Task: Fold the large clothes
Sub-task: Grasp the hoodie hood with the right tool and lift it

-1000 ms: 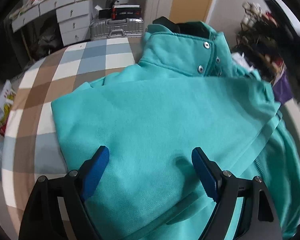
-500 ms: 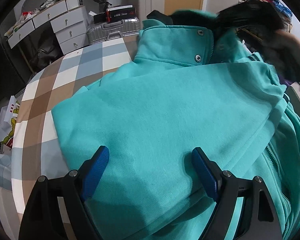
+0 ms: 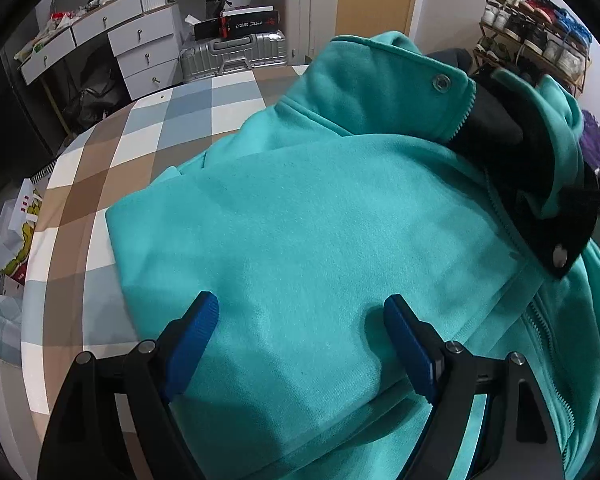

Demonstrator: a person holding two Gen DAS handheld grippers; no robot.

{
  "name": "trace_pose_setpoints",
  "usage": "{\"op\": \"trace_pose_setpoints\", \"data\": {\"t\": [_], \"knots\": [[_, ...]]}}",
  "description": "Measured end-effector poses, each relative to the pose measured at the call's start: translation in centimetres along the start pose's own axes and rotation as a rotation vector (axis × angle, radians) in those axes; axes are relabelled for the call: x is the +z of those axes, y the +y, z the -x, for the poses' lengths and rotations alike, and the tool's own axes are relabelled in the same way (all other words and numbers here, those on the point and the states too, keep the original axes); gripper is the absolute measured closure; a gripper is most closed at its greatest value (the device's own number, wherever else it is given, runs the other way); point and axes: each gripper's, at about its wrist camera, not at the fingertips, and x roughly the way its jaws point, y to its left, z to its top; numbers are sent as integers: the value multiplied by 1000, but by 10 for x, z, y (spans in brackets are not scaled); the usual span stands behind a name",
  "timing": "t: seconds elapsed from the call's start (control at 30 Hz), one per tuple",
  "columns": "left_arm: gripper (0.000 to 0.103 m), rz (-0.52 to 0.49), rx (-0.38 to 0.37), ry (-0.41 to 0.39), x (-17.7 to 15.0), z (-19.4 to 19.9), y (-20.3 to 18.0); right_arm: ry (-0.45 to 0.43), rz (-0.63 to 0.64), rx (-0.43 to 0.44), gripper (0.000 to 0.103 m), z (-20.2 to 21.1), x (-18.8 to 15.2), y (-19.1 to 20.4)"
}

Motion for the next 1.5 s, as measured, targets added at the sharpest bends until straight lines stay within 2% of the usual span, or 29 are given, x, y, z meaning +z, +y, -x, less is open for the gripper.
{"op": "trace_pose_setpoints", "data": {"t": [0.07, 0.13, 0.17, 0.27, 0.4, 0.5, 0.57, 0.63, 0.67, 0.7, 0.73, 0.8, 0.9, 0.97, 1.03, 1.13, 1.23, 1.3, 1.43, 1.5], "knots": [[22, -20, 6, -1, -1, 0, -1, 7, -67, 26, 55, 15, 7, -16], [22, -25, 8, 0, -1, -1, -1, -18, -121, 15, 35, 36, 14, -25], [22, -24, 10, 1, 0, -1, -1, -45, -155, -18, 20, 47, 21, -34], [22, -19, 20, 7, 1, -2, -3, -145, -240, -65, 18, 67, 44, -62], [22, -30, 36, 7, 0, -3, -6, -159, -343, -37, 18, 52, 91, -84], [22, -39, 30, 7, 0, -3, -6, -163, -329, -105, 18, 33, 132, -85], [22, -41, 25, 10, 0, -2, -5, -117, -284, -168, 18, 7, 162, -79], [22, -47, 24, 13, 0, -2, -6, -46, -235, -250, 18, -17, 176, -75], [22, -50, 24, 15, 0, -2, -7, -2, -214, -296, 24, -30, 179, -75], [22, -48, 24, 15, 1, -2, -7, 40, -175, -338, 40, -46, 181, -71], [22, -47, 23, 15, 1, -2, -7, 57, -151, -356, 90, -52, 181, -68], [22, -46, 22, 12, 0, -1, -8, 51, -83, -415, 94, -54, 182, -51], [22, -23, 10, 3, 1, 1, -6, -113, 145, -431, 95, -22, 168, 1], [22, 15, -11, -9, 3, 6, -3, -262, 343, -420, 95, 12, 142, 51], [22, 58, -40, -22, 5, 13, 3, -344, 461, -396, 95, 36, 112, 86], [22, 118, -77, -77, 9, 31, 12, -421, 539, -313, 96, 65, 52, 118], [22, 149, -101, -176, 13, 57, 20, -411, 519, -216, 96, 71, -7, 125], [22, 150, -106, -239, 16, 74, 22, -388, 477, -185, 96, 66, -28, 124], [22, 155, -149, -343, 35, 103, 20, -352, 232, -114, 95, 49, -63, 99], [22, 121, -160, -366, 52, 111, 11, -357, 167, -90, 95, 46, -74, 92]]}}
